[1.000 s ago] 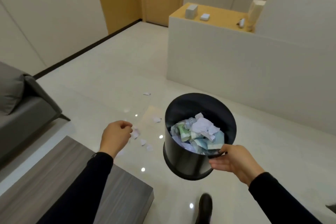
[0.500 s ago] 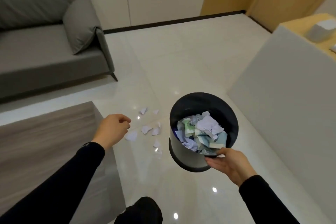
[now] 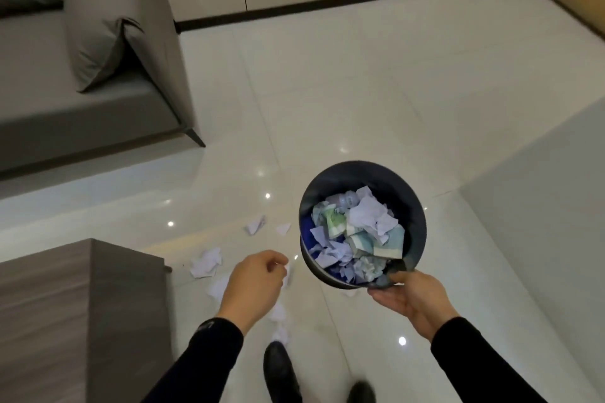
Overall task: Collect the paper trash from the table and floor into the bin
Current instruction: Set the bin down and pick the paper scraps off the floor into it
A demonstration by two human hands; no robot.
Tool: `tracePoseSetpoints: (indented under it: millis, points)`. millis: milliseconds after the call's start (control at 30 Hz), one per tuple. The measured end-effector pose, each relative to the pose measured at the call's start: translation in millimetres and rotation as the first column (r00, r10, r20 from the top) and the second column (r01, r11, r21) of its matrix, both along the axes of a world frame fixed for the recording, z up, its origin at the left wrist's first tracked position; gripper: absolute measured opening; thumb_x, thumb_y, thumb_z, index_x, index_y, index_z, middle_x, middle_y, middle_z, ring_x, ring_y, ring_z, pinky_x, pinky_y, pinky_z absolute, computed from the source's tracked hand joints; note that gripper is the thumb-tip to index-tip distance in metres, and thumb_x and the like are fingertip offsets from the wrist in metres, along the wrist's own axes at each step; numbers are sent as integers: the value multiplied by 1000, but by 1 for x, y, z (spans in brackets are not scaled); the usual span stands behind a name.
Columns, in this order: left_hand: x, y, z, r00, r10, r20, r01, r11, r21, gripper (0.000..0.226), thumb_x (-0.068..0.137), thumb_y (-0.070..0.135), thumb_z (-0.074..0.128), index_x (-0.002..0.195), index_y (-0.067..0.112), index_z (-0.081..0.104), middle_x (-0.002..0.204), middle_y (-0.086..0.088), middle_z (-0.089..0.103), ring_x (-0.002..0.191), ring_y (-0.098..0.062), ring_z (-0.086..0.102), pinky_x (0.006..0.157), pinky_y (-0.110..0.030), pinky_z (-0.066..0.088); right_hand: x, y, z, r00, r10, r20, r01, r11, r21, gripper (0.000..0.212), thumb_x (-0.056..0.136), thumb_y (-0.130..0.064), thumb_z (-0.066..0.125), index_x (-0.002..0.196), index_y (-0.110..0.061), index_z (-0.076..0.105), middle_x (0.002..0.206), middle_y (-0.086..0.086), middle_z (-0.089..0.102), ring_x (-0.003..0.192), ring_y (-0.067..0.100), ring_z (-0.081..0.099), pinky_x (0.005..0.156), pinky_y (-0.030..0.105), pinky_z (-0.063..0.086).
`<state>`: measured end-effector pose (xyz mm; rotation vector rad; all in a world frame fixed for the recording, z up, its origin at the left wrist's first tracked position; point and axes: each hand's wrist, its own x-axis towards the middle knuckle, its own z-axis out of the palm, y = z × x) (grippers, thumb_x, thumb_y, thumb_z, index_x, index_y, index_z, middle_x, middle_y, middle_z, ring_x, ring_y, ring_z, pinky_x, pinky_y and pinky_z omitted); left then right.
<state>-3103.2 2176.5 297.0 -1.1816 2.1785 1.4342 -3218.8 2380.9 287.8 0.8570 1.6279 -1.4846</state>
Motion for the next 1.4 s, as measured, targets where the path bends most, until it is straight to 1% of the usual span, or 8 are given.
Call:
tracePoseSetpoints:
  millis: [167,367,467,800,1000,1100,1200,1400]
  points:
    - [-62,1,-97,993,67,101,-65,998,-21,22,86,13,46,95,21,64,105,-5,70,97,-24,65,92,-35,50,-83,-13,-98,998,49,30,-48,998,-42,11,87,10,43,87,5,53,75,29,64,47,29,68,47,30,59]
    - [-115,12,-220,972,198,128,-199,980,-3,19,86,11,46,91,23,60,101,-6,70,91,-22,66,66,-24,46,-156,-26,-231,986,134,98,-129,990,-51,14,89,8,39,97,9,51,50,23,66,42,29,67,39,27,55]
    - [-124,17,-266,967,208,150,-210,978,0,19,85,12,47,92,23,61,101,-6,70,88,-22,67,68,-24,48,-172,-32,-279,978,185,96,-182,983,-33,18,90,7,36,105,9,45,66,29,64,40,28,66,39,29,55]
    - [-129,25,-345,945,224,236,-241,970,44,25,87,14,47,104,17,65,110,-6,69,95,-24,65,80,-30,50,-181,-54,-345,910,400,107,-401,916,-11,23,90,7,37,111,3,47,79,25,62,59,33,67,49,32,59]
    - [-130,23,-371,949,229,215,-250,965,77,19,85,14,47,91,23,61,107,-7,70,94,-25,66,78,-32,51,-176,-53,-357,912,411,14,-411,911,23,28,96,-6,41,121,5,47,79,23,64,47,24,69,47,32,59]
    - [-128,24,-382,959,216,183,-232,970,71,20,86,12,46,91,23,61,106,-7,70,95,-26,66,81,-34,51,-158,-32,-364,844,527,-106,-519,850,92,54,93,-38,49,138,-11,38,101,18,67,77,26,72,60,37,61]
    - [-123,25,-389,977,193,91,-195,981,14,22,86,12,45,90,23,63,99,-4,71,91,-23,66,78,-31,50,-128,-7,-387,805,580,-124,-555,811,185,74,86,-42,59,147,-17,25,121,14,60,90,27,67,68,38,59]
    - [-108,12,-428,964,264,-42,-267,954,-135,24,83,10,45,86,24,63,86,-1,72,83,-23,67,84,-34,53,-89,18,-482,420,896,-146,-761,435,482,87,72,-40,75,144,-22,31,149,3,36,129,20,44,102,31,39]
